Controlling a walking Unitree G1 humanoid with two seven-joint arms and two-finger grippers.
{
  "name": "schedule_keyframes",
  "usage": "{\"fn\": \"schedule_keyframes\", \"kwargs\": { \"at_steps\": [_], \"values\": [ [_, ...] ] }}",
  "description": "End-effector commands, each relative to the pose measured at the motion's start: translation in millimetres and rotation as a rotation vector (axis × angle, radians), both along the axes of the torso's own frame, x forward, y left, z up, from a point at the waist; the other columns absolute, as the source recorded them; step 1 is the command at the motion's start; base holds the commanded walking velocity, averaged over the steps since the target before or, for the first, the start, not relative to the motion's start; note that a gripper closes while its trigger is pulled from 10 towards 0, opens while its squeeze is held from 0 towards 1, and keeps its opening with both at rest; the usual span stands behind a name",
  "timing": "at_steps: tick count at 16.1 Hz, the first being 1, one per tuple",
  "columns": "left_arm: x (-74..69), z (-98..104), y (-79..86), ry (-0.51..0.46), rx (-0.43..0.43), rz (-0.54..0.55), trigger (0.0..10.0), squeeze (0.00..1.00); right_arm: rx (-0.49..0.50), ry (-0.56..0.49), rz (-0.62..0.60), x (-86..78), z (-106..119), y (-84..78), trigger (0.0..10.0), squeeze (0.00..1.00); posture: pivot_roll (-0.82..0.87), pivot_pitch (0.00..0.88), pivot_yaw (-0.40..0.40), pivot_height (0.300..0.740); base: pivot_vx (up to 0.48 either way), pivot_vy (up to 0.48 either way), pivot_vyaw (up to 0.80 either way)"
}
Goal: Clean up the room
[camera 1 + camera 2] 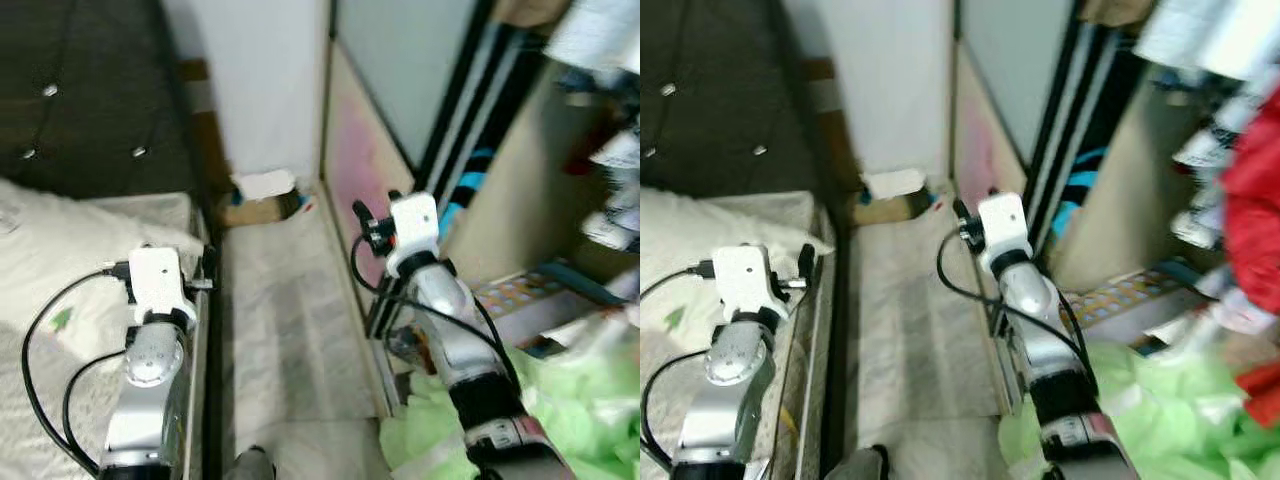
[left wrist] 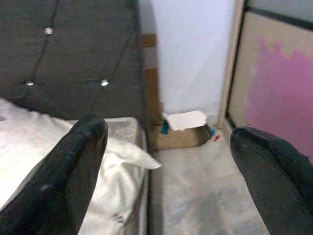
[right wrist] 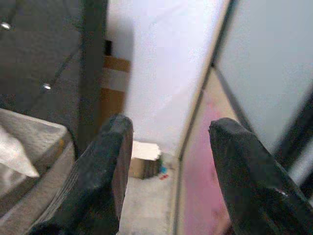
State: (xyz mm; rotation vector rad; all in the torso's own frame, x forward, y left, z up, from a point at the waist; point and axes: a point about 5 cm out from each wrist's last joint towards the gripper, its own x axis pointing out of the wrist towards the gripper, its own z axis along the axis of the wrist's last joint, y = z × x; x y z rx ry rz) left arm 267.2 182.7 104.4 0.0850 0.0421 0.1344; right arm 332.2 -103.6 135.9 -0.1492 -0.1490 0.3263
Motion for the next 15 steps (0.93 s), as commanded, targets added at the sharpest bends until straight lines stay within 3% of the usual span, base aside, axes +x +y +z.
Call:
{"fn": "schedule_keyframes", "kwargs": {
  "at_steps": [1, 2, 3, 8, 13, 15],
  "values": [
    [2.9, 2.7, -3.4, -0.017, -0.016, -0.014, 10.0, 0.0, 0.012, -0.017, -0.009, 3.7, 5.4, -3.4, 10.0, 0.0, 0.11, 0.0, -0.032, 0.74, 0.0, 0.0, 0.8],
    [2.9, 3.7, -4.1, -0.022, -0.045, 0.003, 10.0, 0.0, 0.015, -0.018, -0.012, 4.6, 6.4, -3.7, 10.0, 0.0, 0.11, 0.0, -0.033, 0.74, 0.0, 0.0, 0.8],
    [0.9, 2.9, -4.4, -0.002, -0.159, 0.007, 10.0, 0.0, 0.018, -0.015, -0.004, 3.2, 5.8, -2.8, 10.0, 0.0, 0.11, 0.0, -0.036, 0.74, 0.0, 0.0, 0.8],
    [-6.3, 4.4, 2.6, -0.037, -0.089, 0.005, 10.0, 0.0, 0.032, 0.003, 0.017, -3.3, -0.2, 0.8, 10.0, 0.0, 0.12, 0.0, -0.045, 0.74, 0.0, 0.0, 0.8],
    [-2.1, 2.5, -1.2, -0.039, -0.059, 0.006, 10.0, 0.0, 0.027, 0.006, 0.03, 0.9, -0.7, 1.1, 10.0, 0.0, 0.12, 0.0, -0.054, 0.74, 0.0, 0.0, 0.8],
    [-1.5, 4.1, -3.0, -0.055, 0.003, 0.007, 10.0, 0.0, 0.023, 0.006, 0.035, 1.5, -0.6, 0.8, 10.0, 0.0, 0.12, 0.0, -0.057, 0.74, 0.0, 0.0, 0.8]
  ]
}}
